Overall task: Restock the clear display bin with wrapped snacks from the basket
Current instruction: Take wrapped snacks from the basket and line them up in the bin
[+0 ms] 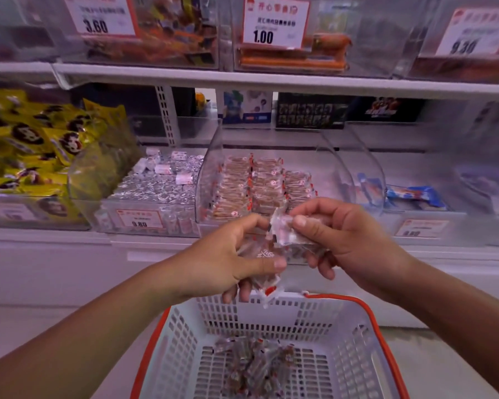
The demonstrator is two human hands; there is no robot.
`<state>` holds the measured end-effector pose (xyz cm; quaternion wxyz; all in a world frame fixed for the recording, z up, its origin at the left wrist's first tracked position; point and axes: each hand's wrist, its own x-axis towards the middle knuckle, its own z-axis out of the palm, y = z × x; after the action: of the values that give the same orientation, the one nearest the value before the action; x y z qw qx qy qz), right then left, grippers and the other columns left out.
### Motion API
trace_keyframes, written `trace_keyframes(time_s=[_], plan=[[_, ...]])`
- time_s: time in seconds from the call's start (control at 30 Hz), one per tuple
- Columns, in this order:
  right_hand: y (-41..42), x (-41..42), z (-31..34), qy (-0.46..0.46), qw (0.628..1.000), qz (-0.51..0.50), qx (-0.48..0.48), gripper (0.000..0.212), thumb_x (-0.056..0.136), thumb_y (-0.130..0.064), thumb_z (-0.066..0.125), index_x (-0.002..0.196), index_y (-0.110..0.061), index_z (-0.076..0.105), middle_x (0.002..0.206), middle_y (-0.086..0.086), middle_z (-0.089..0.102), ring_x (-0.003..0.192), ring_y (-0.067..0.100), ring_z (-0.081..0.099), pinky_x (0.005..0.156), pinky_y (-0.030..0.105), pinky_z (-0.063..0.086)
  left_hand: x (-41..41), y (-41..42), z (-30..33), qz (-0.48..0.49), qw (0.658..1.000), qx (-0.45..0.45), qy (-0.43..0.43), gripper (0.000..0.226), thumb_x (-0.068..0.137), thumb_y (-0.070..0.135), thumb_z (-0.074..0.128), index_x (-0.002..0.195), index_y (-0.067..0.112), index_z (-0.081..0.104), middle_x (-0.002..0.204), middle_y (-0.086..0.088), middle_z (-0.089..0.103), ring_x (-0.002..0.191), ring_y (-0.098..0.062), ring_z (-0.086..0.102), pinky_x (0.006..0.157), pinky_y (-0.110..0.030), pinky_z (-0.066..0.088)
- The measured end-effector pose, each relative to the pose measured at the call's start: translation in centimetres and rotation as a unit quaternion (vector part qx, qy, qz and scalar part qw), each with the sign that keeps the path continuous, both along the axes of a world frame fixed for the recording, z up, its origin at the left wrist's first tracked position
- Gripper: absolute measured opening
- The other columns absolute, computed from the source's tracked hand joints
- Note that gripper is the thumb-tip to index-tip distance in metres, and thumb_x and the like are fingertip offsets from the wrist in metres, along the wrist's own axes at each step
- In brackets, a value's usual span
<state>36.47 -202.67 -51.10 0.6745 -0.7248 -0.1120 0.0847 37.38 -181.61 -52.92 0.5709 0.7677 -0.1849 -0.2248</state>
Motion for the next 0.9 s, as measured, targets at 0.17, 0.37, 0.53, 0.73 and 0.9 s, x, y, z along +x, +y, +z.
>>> trace_keyframes(time_s=[0.17, 0.37, 0.53, 0.73, 0.9], plan=[[-0.6, 0.7, -0.3, 0.003, 0.999, -0.038, 0.016, 0.032, 0.073, -0.029, 0.071, 0.091, -0.002, 0.072, 0.065, 0.013, 0.058, 0.049, 0.012, 0.048, 0.038, 0.018, 0.037, 0.1, 0.0, -0.7, 0.018, 0.996, -0.066, 0.055, 0.018, 0.09, 0.026, 0.066, 0.108, 0.027, 0.066, 0.09, 0.004, 0.071, 0.058, -0.023, 0.066, 0.045, -0.027, 0.053], [0.0, 1.3, -1.9, 0.053, 0.995, 0.001, 0.084, 0.032, 0.079, -0.025, 0.069, 0.098, 0.0, 0.073, 0.081, 0.015, 0.063, 0.054, 0.01, 0.044, 0.044, 0.017, 0.039, 0.6, -0.2, -0.9, 0.094, 0.956, -0.189, 0.204, 0.028, 0.1, -0.003, 0.037, 0.117, 0.015, 0.051, 0.076, -0.014, 0.059, 0.052, -0.024, 0.057, 0.038, -0.026, 0.04], [0.3, 1.3, -1.8, -0.024, 0.998, -0.012, 0.048, 0.029, 0.074, -0.03, 0.075, 0.094, -0.01, 0.075, 0.074, 0.011, 0.07, 0.047, 0.011, 0.046, 0.041, 0.018, 0.04, 0.5, -0.4, -0.6, 0.113, 0.953, -0.23, 0.161, 0.024, 0.101, -0.001, 0.044, 0.117, 0.012, 0.056, 0.074, -0.014, 0.065, 0.054, -0.02, 0.063, 0.04, -0.024, 0.046], [1.0, 1.3, -1.9, -0.095, 0.992, -0.081, -0.005, 0.023, 0.072, -0.04, 0.075, 0.085, -0.022, 0.075, 0.059, 0.02, 0.06, 0.043, 0.018, 0.042, 0.038, 0.028, 0.034, 0.2, -1.1, -0.1, 0.155, 0.942, -0.262, 0.141, 0.034, 0.096, 0.043, 0.049, 0.102, 0.017, 0.069, 0.076, -0.011, 0.063, 0.053, -0.018, 0.056, 0.04, -0.025, 0.043], [2.6, 0.5, -2.4, -0.202, 0.966, -0.137, -0.081, 0.029, 0.085, -0.046, 0.067, 0.107, -0.028, 0.073, 0.055, -0.011, 0.049, 0.051, 0.005, 0.044, 0.051, 0.033, 0.041, -0.6, -2.7, -0.5, 0.164, 0.958, -0.234, 0.009, 0.024, 0.081, 0.044, 0.064, 0.089, 0.022, 0.062, 0.074, 0.005, 0.062, 0.052, -0.012, 0.051, 0.042, -0.023, 0.038]])
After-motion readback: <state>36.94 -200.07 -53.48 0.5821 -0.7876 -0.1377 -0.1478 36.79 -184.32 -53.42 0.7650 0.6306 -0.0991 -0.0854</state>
